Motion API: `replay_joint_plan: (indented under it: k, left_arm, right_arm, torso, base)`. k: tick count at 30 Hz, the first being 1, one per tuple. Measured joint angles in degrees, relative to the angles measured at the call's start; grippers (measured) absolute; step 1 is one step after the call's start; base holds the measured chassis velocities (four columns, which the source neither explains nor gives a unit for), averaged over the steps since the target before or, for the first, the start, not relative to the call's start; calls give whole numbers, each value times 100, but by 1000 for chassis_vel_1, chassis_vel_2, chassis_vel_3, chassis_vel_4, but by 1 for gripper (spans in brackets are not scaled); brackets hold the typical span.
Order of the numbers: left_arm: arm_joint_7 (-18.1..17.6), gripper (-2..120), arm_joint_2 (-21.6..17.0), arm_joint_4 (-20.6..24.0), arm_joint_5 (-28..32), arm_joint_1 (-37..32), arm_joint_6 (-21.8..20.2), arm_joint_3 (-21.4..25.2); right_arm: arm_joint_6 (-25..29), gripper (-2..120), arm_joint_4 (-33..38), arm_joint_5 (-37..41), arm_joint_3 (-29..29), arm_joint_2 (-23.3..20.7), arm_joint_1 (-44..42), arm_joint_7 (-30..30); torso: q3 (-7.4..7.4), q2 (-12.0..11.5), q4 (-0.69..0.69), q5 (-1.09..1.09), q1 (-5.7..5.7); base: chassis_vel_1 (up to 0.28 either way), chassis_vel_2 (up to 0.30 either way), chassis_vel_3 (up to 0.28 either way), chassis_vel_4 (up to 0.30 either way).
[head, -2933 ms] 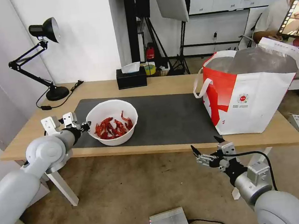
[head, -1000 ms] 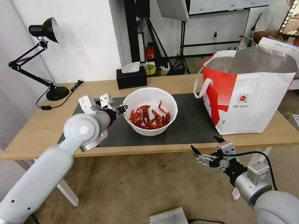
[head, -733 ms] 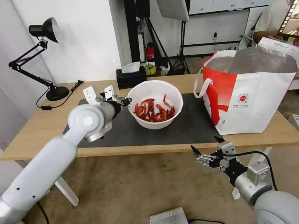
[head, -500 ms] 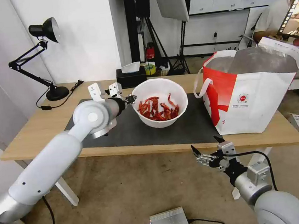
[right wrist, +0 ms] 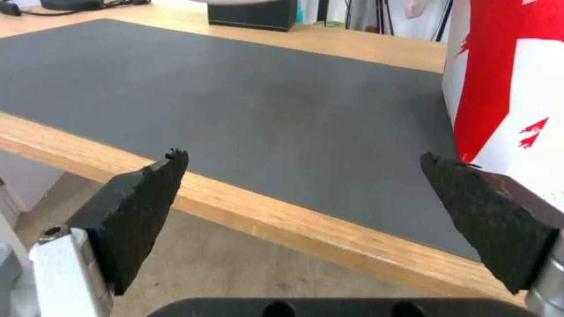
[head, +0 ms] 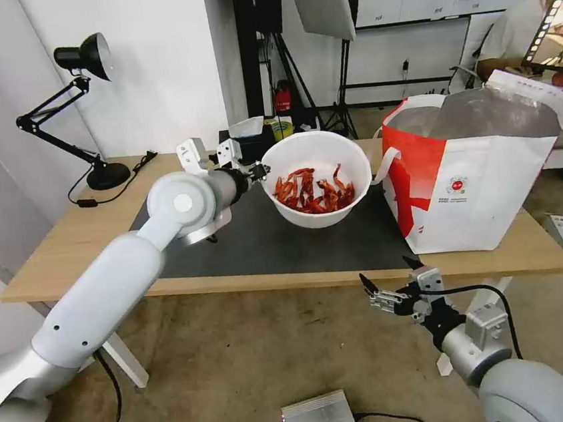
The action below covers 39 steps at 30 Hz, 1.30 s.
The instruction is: Pick up the trash from the table and place it into the takeout bag.
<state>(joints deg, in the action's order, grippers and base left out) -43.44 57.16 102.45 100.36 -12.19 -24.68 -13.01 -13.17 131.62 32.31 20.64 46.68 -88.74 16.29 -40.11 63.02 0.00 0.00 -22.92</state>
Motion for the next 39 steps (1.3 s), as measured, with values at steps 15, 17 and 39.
replay_joint_plan:
  k: [15, 17, 39]
  left_arm:
    - [-195, 0, 506, -403, 138, 480, 49, -85]
    - [-199, 0, 523, -439, 159, 540, 52, -95]
    - [-300, 0, 824, -752, 299, 1100, 98, -139]
  right_arm:
    - [0, 100, 0, 0, 0, 0, 0, 0]
    - [0, 100, 0, 0, 0, 0, 0, 0]
    - [0, 100, 0, 0, 0, 0, 0, 0]
  torso:
    - [0, 0, -1, 0, 1]
    - [0, 0, 0, 0, 1]
    - [0, 0, 0, 0, 0]
  base:
    - [0, 0, 0, 0]
    - [0, 0, 0, 0]
    - [0, 0, 0, 0]
